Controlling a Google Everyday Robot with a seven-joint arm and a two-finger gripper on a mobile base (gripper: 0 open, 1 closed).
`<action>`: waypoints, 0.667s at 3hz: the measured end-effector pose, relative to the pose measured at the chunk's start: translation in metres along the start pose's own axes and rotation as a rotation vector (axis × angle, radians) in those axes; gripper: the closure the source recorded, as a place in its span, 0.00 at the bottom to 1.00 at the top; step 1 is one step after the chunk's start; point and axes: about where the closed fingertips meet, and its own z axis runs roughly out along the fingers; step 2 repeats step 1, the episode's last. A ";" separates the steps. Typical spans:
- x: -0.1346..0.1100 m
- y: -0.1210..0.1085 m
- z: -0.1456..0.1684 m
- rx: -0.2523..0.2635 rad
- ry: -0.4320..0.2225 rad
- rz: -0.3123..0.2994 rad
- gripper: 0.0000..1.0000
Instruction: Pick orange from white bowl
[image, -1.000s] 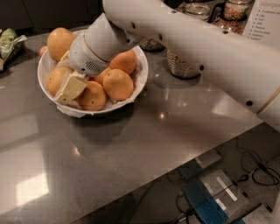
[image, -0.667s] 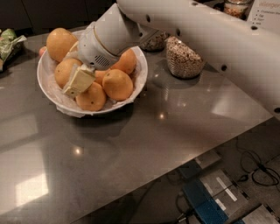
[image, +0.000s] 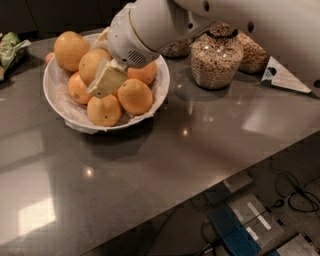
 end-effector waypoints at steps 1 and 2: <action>0.000 0.000 0.000 0.000 0.000 0.000 1.00; 0.000 0.000 0.000 0.000 0.000 0.000 1.00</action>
Offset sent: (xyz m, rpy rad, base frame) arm 0.0000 0.0000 0.0000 0.0000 0.0000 0.0000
